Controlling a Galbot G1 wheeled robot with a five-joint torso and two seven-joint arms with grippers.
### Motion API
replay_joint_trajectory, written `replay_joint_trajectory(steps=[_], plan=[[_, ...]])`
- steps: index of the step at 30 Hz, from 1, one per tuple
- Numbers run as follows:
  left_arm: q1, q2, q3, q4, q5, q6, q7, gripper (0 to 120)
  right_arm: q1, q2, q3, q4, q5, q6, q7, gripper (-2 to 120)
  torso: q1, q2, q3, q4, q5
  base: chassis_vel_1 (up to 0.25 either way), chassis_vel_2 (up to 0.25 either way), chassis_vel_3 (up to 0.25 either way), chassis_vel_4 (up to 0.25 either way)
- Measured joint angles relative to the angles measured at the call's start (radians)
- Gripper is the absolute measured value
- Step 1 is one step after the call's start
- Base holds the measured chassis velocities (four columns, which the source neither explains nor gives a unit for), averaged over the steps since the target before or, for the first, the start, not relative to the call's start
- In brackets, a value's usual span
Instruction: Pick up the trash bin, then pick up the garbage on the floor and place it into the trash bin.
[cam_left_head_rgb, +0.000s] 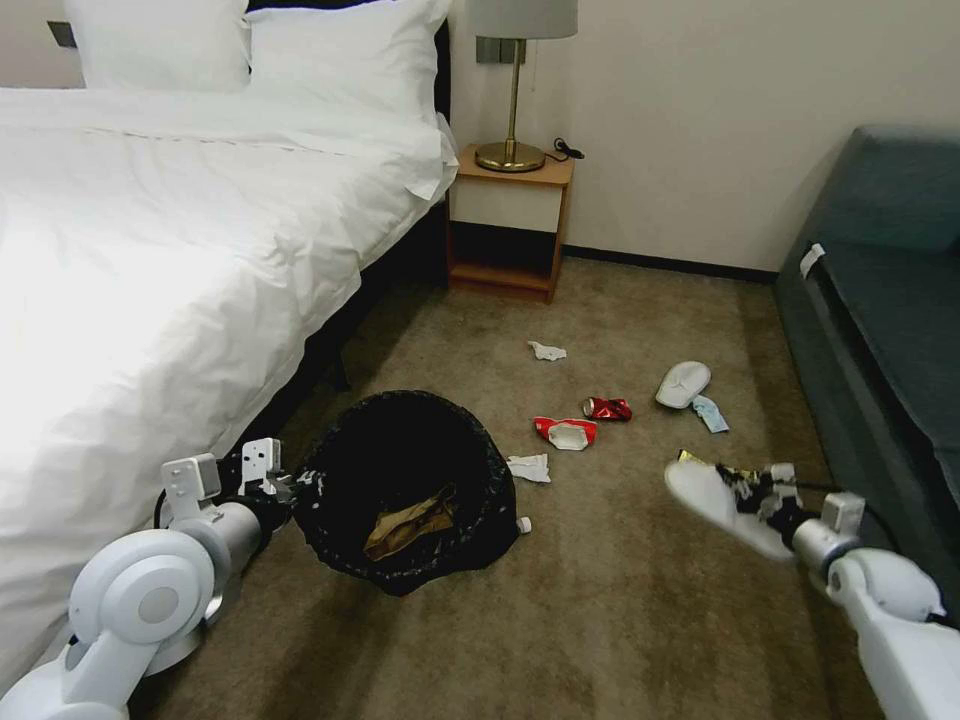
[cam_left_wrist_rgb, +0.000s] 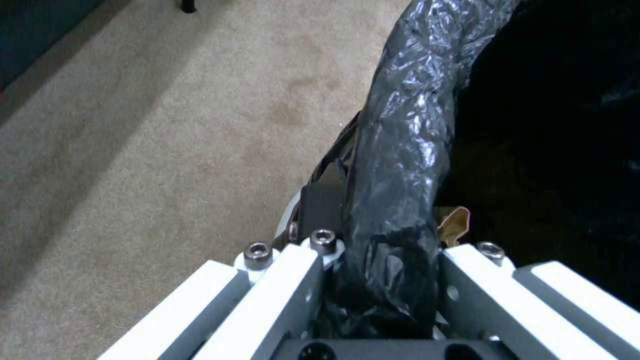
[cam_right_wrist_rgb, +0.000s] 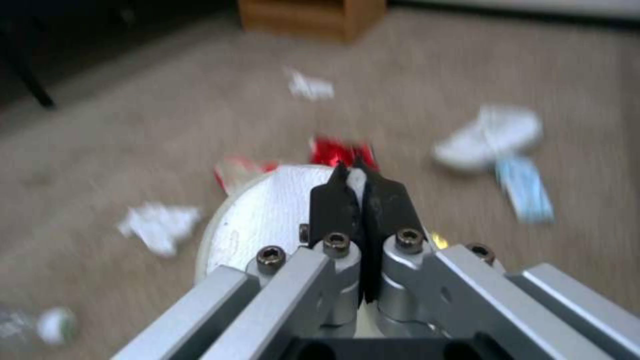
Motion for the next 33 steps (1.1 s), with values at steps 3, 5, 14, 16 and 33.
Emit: replay_joint_trajectory(steps=[3,5,14,16,33], plan=[[-0.011,0.003,0.020,0.027,0.005,0.000,0.013,3,-0.006,-0.027,0.003,0.135,0.051,-0.029,0.029,0,0.000,0.000,0.000,-0.0001,0.0001,0.000,0.000,0.000,0.000],[-0.015,0.003,0.028,0.036,0.005,0.000,0.016,3,-0.006,-0.032,0.003,0.179,0.072,-0.039,0.039,0,0.000,0.000,0.000,0.0000,0.0000,0.000,0.000,0.000,0.000],[-0.068,0.011,0.089,0.079,-0.031,0.000,0.009,3,0.026,-0.042,-0.050,0.459,0.336,-0.137,0.146,0,0.000,0.000,0.000,0.0001,-0.0001,0.000,0.000,0.000,0.000],[-0.111,0.017,0.125,0.096,-0.045,0.000,-0.006,3,0.055,-0.041,-0.092,0.539,0.453,-0.175,0.193,0,0.000,0.000,0.000,0.0000,0.0001,0.000,0.000,0.000,0.000],[-0.313,0.025,0.369,0.161,-0.095,0.000,-0.081,3,0.229,-0.020,-0.435,0.741,0.557,-0.246,0.298,0,0.000,0.000,0.000,0.0000,0.0001,0.000,0.000,0.000,0.000]])
